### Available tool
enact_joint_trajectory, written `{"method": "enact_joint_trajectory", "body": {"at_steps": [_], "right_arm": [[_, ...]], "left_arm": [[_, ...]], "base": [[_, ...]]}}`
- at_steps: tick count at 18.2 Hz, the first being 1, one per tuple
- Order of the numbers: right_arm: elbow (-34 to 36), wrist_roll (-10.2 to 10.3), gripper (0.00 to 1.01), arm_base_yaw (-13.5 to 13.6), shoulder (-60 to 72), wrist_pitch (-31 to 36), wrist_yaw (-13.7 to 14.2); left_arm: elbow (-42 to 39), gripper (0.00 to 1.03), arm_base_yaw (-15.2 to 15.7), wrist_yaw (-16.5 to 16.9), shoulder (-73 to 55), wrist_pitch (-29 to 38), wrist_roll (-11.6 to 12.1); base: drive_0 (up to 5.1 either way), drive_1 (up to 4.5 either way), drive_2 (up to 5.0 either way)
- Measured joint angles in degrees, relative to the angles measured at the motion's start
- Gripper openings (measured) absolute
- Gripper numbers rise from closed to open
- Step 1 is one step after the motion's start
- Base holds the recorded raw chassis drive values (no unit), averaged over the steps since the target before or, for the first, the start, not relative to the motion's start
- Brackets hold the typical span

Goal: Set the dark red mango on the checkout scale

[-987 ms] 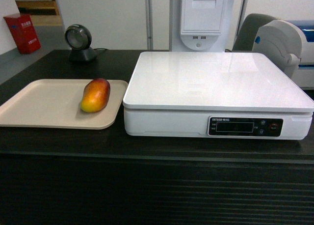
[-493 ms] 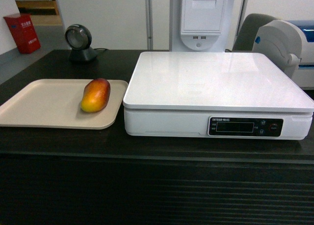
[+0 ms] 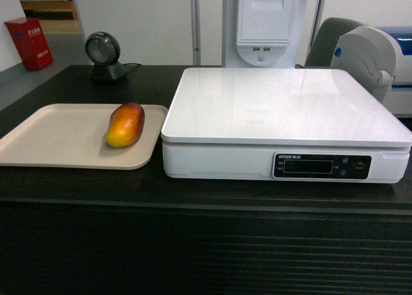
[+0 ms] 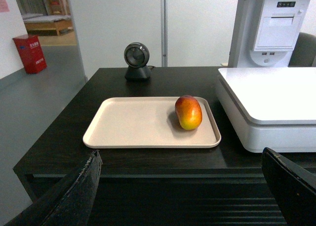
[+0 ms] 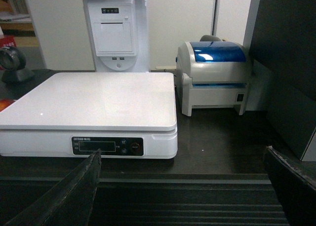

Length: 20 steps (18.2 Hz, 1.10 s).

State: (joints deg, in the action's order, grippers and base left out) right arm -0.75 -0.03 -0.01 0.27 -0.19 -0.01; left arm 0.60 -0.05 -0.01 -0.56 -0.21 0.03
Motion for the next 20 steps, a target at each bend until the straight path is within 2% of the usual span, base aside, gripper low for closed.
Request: {"method": "enact_joint_trajectory", "body": {"at_steps": [4, 5, 6, 7, 8, 12, 14, 15, 17, 20], "right_arm": [[0.0, 0.0, 0.98, 0.0, 0.0, 0.0, 0.0], [0.0, 0.0, 0.98, 0.0, 0.0, 0.0, 0.0], [0.0, 0.0, 0.98, 0.0, 0.0, 0.0, 0.0], [0.0, 0.0, 0.98, 0.0, 0.0, 0.0, 0.0], [0.0, 0.0, 0.98, 0.0, 0.0, 0.0, 0.0], [0.0, 0.0, 0.98, 0.0, 0.0, 0.0, 0.0], [0.0, 0.0, 0.98, 0.0, 0.0, 0.0, 0.0], [0.0, 0.0, 0.98, 0.0, 0.0, 0.0, 0.0], [0.0, 0.0, 0.98, 0.0, 0.0, 0.0, 0.0], [0.0, 0.0, 0.98, 0.0, 0.0, 0.0, 0.0]], "left_arm": [[0.0, 0.98, 0.0, -0.1, 0.0, -0.2, -0.1], [1.6, 0.98, -1.3, -3.2, -1.4, -5.8, -2.0], [3.0, 0.98, -2.1, -4.7, -5.5, -6.6, -4.3], [4.4, 0.98, -1.9, -4.3, -9.0, -4.5, -5.2], [5.5, 0.98, -1.6, -3.5, -11.1, -1.8, -5.8], [9.0, 0.98, 4.5, 7.5, -33.9, 20.3, -5.3], [16.3, 0.98, 4.4, 10.0, -51.8, 33.1, -4.3], [20.9, 0.98, 3.6, 11.1, -60.2, 36.0, -3.7], [33.7, 0.98, 1.8, 12.7, -80.8, 34.0, -2.5], [51.9, 0.98, -0.7, 11.1, -101.1, 27.1, 1.3]], "base": [[0.0, 0.0, 0.0], [0.0, 0.0, 0.0], [0.0, 0.0, 0.0], [0.0, 0.0, 0.0], [0.0, 0.0, 0.0], [0.0, 0.0, 0.0], [0.0, 0.0, 0.0], [0.0, 0.0, 0.0], [0.0, 0.0, 0.0], [0.0, 0.0, 0.0]]}}
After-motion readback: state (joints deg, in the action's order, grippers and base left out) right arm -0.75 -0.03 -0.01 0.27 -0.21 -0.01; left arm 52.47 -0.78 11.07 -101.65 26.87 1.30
